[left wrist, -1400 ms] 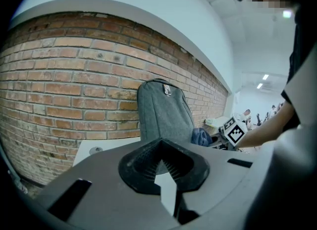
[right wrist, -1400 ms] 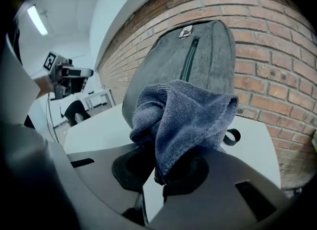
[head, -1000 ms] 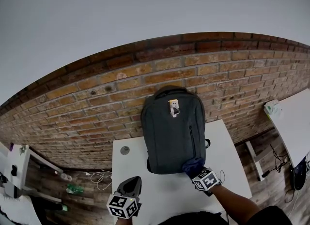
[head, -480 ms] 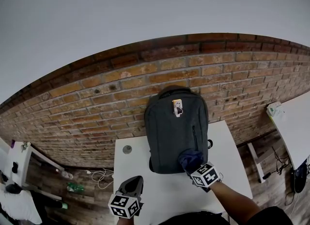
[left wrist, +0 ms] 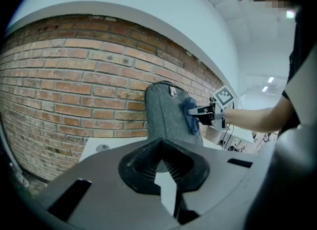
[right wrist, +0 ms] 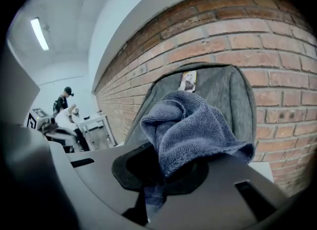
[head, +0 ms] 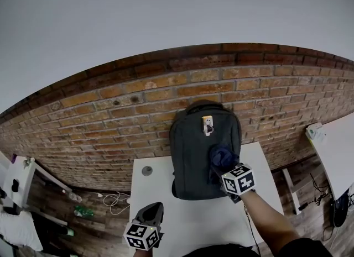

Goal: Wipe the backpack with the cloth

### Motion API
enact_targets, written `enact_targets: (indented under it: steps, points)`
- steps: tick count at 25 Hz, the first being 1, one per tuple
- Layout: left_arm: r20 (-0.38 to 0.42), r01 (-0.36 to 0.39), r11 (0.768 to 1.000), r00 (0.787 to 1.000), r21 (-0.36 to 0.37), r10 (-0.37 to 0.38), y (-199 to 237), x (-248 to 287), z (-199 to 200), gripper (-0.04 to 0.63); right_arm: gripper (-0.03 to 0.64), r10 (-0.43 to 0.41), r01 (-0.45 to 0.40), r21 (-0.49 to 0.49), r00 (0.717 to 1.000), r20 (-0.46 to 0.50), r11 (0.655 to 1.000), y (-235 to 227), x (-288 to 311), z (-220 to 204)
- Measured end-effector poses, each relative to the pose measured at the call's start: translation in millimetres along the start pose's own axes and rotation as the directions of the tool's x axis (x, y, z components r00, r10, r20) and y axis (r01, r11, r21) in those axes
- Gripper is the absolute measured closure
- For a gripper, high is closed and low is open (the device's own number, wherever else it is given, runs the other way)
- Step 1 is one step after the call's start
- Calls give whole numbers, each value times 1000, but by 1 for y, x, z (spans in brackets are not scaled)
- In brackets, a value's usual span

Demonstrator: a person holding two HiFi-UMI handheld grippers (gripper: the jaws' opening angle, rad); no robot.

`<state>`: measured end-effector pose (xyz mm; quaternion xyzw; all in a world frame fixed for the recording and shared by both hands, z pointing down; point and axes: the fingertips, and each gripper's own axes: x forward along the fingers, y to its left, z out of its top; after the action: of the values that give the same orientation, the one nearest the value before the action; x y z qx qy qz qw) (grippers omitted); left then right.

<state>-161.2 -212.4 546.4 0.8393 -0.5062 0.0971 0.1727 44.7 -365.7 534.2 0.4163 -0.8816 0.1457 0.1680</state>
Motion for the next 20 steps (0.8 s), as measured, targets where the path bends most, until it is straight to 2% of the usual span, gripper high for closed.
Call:
enact_targets:
  steps: [8, 11, 15, 20]
  points:
    - [15, -33, 999, 999, -15, 33, 14, -6, -1, 604, 578, -31, 31, -65, 999, 15, 997, -34, 24, 64]
    - [17, -44, 999, 999, -25, 44, 17, -8, -2, 604, 578, -30, 31, -71, 999, 12, 997, -43, 32, 82]
    - [23, -46, 997, 999, -60, 47, 19, -11, -3, 604, 578, -38, 39, -129, 999, 14, 991, -48, 39, 103]
    - [21, -60, 996, 998, -67, 61, 22, -13, -4, 604, 578, -31, 35, -169, 999, 25, 985, -49, 44, 121]
